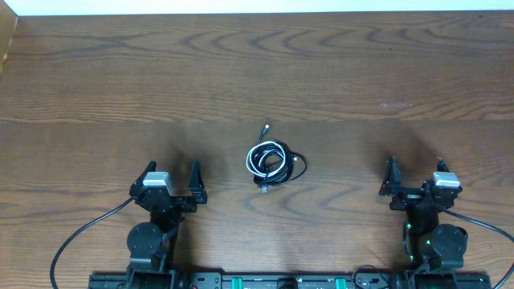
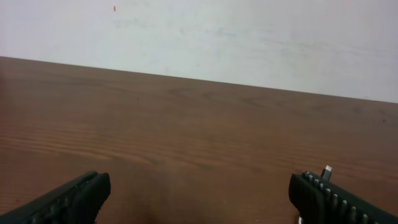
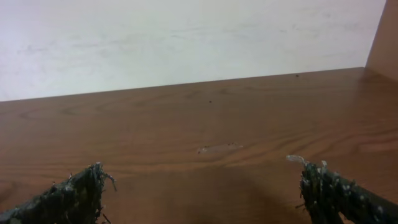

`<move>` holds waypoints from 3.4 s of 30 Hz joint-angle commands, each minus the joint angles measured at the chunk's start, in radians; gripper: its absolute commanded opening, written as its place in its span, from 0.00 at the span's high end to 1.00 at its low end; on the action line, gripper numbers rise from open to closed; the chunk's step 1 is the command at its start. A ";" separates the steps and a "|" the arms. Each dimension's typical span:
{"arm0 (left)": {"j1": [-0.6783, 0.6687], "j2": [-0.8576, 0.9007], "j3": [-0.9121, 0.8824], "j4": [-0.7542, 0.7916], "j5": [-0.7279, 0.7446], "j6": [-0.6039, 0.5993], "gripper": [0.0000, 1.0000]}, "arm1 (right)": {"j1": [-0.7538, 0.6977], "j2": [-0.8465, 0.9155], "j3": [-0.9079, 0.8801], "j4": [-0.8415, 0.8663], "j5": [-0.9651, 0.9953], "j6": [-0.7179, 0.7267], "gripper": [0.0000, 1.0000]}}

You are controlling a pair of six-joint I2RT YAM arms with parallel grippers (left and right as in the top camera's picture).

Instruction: Untangle cables

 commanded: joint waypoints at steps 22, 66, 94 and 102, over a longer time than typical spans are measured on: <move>-0.002 0.001 -0.008 -0.048 -0.039 0.002 0.02 | 0.008 0.003 -0.001 -0.005 0.001 -0.006 0.01; -0.002 0.066 0.386 -0.301 0.029 -0.062 0.02 | 0.008 0.003 -0.001 -0.005 0.001 -0.006 0.01; -0.002 1.090 1.321 -1.099 0.157 -0.006 0.02 | 0.008 0.003 -0.001 -0.005 0.001 -0.006 0.01; -0.002 1.260 1.320 -1.144 0.157 -0.010 0.92 | 0.008 0.003 -0.001 -0.005 0.001 -0.006 0.01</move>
